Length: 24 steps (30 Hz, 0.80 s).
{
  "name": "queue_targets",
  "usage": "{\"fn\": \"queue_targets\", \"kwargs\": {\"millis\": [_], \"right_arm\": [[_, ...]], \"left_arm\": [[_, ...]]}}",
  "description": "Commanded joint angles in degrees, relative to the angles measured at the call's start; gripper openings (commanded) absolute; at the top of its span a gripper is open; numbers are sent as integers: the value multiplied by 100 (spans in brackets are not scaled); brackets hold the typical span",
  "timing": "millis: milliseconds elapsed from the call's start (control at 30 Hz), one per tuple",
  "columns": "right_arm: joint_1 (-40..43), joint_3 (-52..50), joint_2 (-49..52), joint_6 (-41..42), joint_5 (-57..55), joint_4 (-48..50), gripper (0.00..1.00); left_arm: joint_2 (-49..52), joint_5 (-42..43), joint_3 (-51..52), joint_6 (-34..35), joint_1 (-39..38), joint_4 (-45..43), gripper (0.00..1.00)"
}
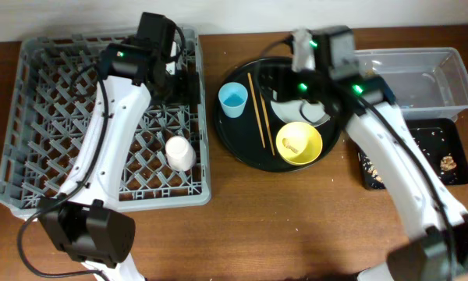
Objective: Sort waste into correct bins and load items into the dishwasher rack
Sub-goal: 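Grasp the blue cup with the right gripper and pass it to the left gripper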
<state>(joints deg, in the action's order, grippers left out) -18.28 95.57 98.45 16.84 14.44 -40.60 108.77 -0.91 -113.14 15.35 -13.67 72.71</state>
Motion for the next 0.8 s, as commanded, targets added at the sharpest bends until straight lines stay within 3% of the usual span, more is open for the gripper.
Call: {"fn": "queue_targets", "kwargs": {"millis": [0, 33, 133, 200, 267, 367, 433, 500, 533, 567, 633, 667, 700, 767], "right_arm": [[-240, 935, 1290, 195, -918, -315, 85], [-269, 1163, 1746, 245, -916, -289, 85], [-271, 1200, 2579, 350, -914, -35, 71], [-289, 1200, 2806, 339, -905, 55, 68], [-315, 1200, 3032, 341, -894, 96, 59], [-315, 1196, 3053, 341, -881, 90, 29], [-339, 1113, 3056, 343, -654, 35, 22], [-385, 1034, 3056, 341, -651, -35, 4], [-382, 1040, 3021, 341, -621, -120, 4], [-365, 1040, 2973, 341, -546, -155, 4], [-168, 1051, 2483, 339, 254, -481, 4], [-7, 1051, 2151, 330, 743, -728, 4], [214, 1051, 1779, 225, 1226, -962, 4], [789, 1049, 1088, -549, 2487, -1635, 4]], "left_arm": [[-24, -157, -92, -66, 289, 20, 97], [-24, -236, -92, 59, 459, 22, 97], [-24, -236, -92, 133, 813, -2, 97], [-24, -238, -92, 133, 828, -42, 97], [-9, -236, -92, 133, 828, -55, 97], [-2, -236, -90, 133, 826, -66, 97], [-2, -234, -90, 133, 826, -63, 97], [-2, -234, -90, 133, 826, -63, 97], [-2, -234, -90, 133, 826, -66, 96], [-2, -234, -90, 133, 826, -68, 95], [-2, -164, -90, 131, 828, -57, 65], [-2, 39, -90, 129, 828, -15, 65], [-2, 452, -90, 127, 828, 50, 72], [4, 2173, 4, -719, 826, -7, 92]]}}
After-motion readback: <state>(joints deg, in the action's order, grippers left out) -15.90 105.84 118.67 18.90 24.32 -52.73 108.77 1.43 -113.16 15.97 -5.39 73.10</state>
